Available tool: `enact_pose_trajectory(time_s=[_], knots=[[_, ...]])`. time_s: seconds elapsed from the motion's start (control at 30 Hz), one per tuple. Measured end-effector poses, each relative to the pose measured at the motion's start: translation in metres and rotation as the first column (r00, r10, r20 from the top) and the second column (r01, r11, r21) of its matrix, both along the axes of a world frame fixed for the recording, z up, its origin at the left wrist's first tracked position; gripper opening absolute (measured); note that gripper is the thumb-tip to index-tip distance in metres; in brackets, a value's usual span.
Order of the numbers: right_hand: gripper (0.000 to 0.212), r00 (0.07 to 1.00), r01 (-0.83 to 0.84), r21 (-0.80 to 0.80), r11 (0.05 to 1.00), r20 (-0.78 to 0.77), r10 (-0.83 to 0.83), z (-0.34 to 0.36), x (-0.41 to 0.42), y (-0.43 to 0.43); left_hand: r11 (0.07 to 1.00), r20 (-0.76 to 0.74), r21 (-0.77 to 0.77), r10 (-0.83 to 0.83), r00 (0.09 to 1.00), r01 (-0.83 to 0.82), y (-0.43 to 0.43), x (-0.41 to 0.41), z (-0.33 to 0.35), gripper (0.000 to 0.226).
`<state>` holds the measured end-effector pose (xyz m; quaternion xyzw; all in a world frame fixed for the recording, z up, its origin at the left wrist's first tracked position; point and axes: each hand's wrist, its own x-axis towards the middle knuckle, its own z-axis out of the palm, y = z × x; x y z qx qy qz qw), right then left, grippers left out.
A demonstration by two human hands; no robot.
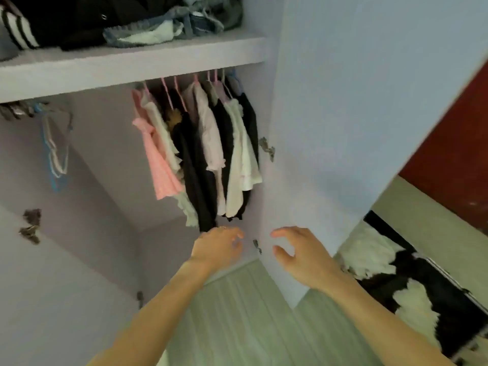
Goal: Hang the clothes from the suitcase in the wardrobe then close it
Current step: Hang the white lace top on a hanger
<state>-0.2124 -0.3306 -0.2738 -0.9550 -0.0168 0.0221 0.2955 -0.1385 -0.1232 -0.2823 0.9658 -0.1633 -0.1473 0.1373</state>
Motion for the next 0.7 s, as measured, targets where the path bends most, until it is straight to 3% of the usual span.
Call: enact_pose_trajectory(time_s=[0.13,0.27,0.4,0.57,0.7], knots=[[0.033,0.965,0.212,0.038,0.976,-0.165,-0.203,-0.043,-0.071,-0.081,0.964,-0.190,-0.008,-0.264,0.946,0.267,-0.108,-0.030,-0.036,0.034],[0.033,0.873,0.417,0.019,0.909,-0.285,-0.395,-0.071,-0.146,-0.179,0.873,-0.369,-0.029,-0.461,0.807,0.486,-0.226,-0.069,-0.060,0.033],[0.034,0.784,0.529,0.004,0.849,-0.385,-0.487,-0.085,-0.200,-0.261,0.810,-0.395,-0.014,-0.543,0.741,0.586,-0.325,-0.089,-0.074,0.034],[0.033,0.632,0.714,-0.028,0.700,-0.407,-0.660,-0.099,-0.247,-0.352,0.722,-0.400,-0.007,-0.636,0.660,0.692,-0.435,-0.111,-0.089,0.033],[0.035,0.566,0.756,-0.062,0.651,-0.437,-0.699,-0.109,-0.254,-0.408,0.661,-0.399,0.040,-0.677,0.618,0.749,-0.493,-0.109,-0.105,0.032]])
